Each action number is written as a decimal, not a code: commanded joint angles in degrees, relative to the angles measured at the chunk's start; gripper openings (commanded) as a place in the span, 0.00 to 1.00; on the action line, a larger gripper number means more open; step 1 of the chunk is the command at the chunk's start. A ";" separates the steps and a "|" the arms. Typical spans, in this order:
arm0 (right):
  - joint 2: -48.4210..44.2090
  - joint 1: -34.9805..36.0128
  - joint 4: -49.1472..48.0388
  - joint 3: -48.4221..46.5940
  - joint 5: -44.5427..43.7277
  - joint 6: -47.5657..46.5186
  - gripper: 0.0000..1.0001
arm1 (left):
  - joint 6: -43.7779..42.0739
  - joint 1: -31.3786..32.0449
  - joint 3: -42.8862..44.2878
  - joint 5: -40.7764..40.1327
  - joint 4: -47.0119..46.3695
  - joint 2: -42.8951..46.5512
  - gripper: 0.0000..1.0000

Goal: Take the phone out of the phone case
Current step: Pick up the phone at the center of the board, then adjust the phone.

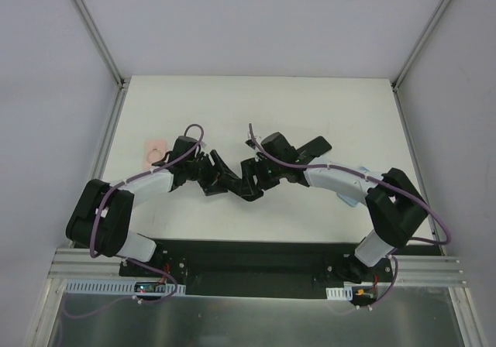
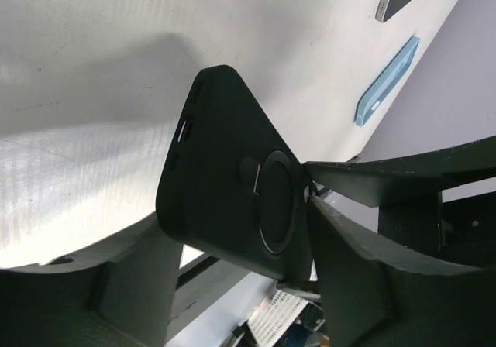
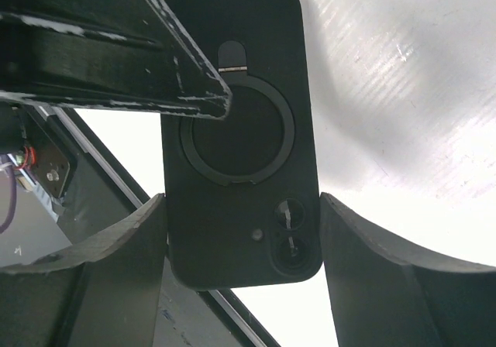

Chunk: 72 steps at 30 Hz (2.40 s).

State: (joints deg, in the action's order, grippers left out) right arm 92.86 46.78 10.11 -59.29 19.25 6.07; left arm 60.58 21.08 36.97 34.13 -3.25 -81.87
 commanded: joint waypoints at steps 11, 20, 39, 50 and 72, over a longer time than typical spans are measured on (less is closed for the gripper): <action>-5.40 0.94 -5.89 1.10 -0.60 2.03 0.84 | 5.16 1.33 -1.20 0.58 -5.28 -0.93 0.00; -9.63 16.31 4.22 -0.30 -35.75 -12.03 0.96 | 11.58 1.33 0.29 3.66 -4.93 -1.19 0.00; 1.80 23.70 0.44 -5.14 -52.90 -16.96 0.18 | 12.90 1.33 0.38 4.37 -3.61 2.68 0.00; -4.35 22.83 3.25 -2.85 -47.12 -18.81 0.01 | 5.80 0.28 1.17 4.02 -1.59 5.56 0.70; -14.21 -3.53 11.94 -2.39 28.17 -20.64 0.01 | -34.55 -10.10 12.25 32.57 8.17 10.24 0.87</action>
State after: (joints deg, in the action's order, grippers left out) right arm 77.56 46.09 18.68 -54.72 25.41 -10.98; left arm 35.86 10.52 47.16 55.05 3.95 -69.47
